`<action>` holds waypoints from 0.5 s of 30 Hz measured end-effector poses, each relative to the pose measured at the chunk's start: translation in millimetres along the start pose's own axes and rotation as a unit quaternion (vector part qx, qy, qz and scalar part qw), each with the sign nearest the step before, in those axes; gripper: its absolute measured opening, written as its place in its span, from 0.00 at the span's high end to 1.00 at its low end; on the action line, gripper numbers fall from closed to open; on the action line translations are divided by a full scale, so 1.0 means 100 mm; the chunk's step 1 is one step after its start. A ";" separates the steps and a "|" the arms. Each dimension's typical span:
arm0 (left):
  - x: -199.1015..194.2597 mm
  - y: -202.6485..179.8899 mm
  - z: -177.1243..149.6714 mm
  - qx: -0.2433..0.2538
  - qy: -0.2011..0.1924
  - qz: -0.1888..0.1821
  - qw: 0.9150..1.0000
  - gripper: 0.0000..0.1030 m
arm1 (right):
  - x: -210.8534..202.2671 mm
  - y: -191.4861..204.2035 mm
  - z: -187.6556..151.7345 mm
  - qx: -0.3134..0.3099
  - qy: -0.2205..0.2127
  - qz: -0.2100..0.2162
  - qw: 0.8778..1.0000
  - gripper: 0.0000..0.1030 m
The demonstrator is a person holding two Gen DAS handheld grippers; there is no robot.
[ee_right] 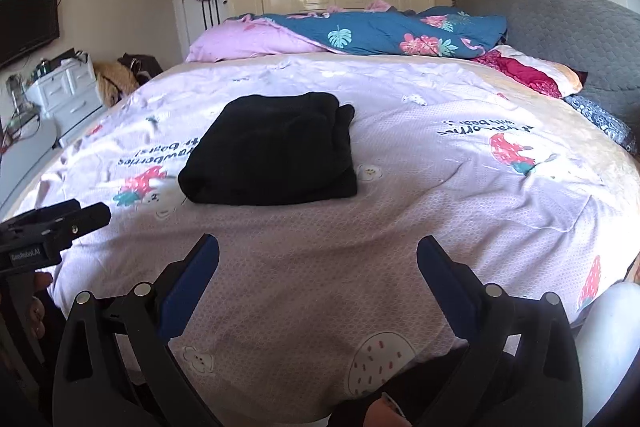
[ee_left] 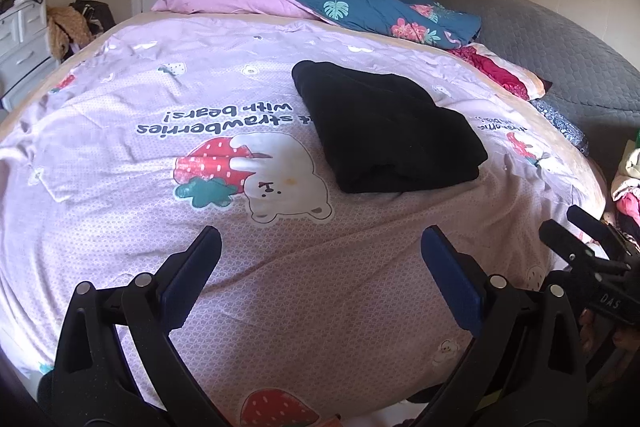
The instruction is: Fold small clothes
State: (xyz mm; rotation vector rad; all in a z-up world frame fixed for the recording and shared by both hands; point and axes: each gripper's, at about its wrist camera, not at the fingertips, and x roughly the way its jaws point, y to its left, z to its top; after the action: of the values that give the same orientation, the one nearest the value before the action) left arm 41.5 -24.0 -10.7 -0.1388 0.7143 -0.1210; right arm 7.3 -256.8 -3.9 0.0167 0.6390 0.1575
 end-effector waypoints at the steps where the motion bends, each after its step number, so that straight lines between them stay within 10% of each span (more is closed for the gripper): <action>1: 0.00 0.01 0.00 -0.002 0.000 -0.001 1.000 0.09 | 0.02 0.02 -0.01 -0.003 0.004 0.000 1.000 0.04; 15: 0.05 0.02 0.00 0.005 0.005 0.011 1.000 0.09 | 0.15 0.04 -0.07 -0.006 0.026 0.001 1.000 0.04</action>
State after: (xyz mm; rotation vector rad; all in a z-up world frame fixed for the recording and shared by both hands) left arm 45.3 -23.3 -14.6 -0.1208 0.7256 -0.1047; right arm 14.3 -250.5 -18.1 0.0022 0.6902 0.1631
